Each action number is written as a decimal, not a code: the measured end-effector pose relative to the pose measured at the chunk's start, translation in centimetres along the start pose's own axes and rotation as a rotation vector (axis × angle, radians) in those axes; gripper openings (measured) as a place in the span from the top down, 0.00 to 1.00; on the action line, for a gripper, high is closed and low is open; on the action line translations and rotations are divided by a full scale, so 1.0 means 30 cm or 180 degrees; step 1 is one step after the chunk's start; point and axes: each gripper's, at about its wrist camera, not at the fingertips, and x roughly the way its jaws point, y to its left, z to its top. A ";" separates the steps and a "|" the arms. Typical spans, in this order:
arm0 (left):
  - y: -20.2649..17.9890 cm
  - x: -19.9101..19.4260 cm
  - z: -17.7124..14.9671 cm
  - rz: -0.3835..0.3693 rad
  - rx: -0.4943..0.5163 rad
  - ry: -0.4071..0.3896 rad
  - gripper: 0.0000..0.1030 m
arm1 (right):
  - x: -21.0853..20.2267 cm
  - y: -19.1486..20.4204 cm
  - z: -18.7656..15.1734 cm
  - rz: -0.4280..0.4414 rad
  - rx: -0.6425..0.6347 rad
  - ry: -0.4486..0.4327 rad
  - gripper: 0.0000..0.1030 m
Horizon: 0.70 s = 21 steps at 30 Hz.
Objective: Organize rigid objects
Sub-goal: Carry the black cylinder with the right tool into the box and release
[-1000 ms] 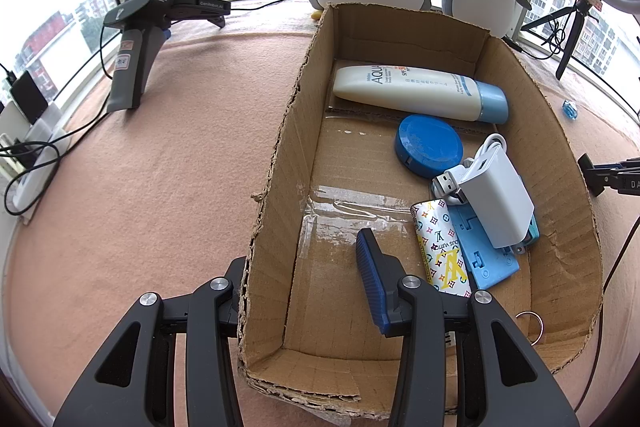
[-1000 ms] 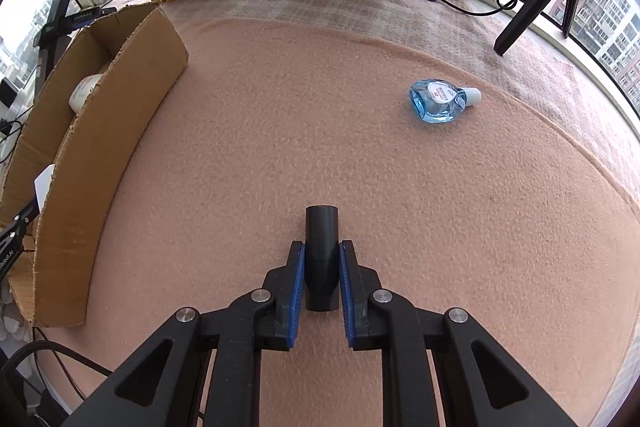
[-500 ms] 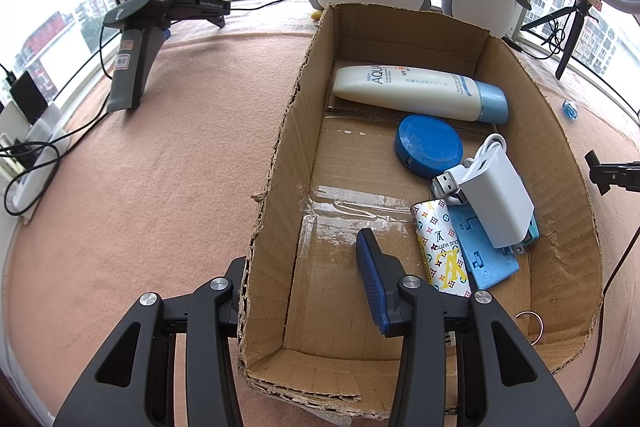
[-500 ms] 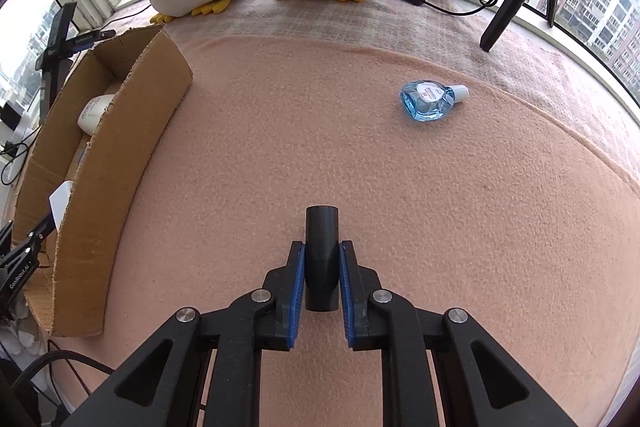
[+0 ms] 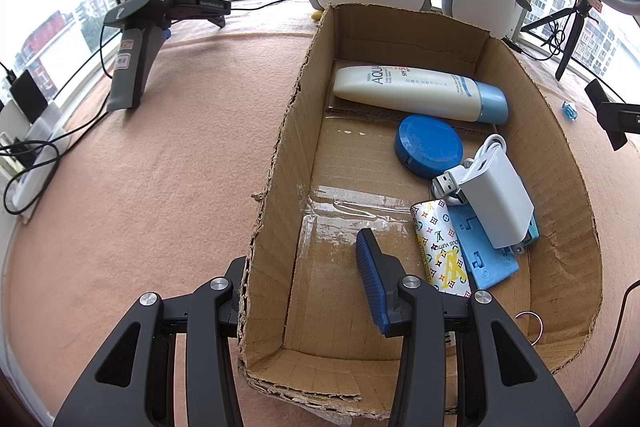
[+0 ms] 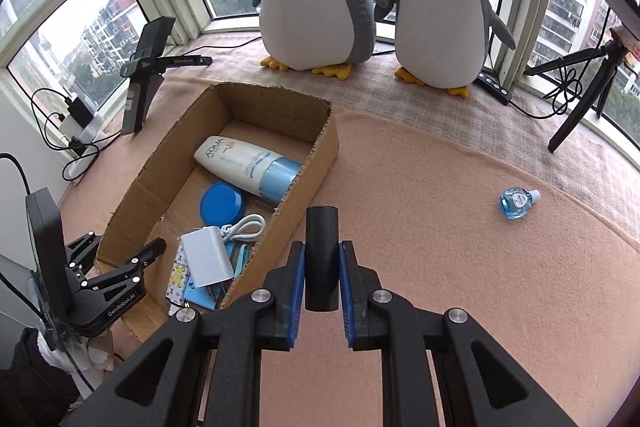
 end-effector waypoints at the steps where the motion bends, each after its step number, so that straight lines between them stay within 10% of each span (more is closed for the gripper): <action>1: 0.000 0.000 0.000 0.0002 0.0004 -0.0001 0.59 | 0.001 0.028 0.008 0.0042 -0.0046 -0.0006 0.86; 21: 0.002 0.000 -0.001 -0.0003 -0.0004 -0.0002 0.59 | 0.109 0.270 0.003 0.0280 -0.0502 0.0192 0.86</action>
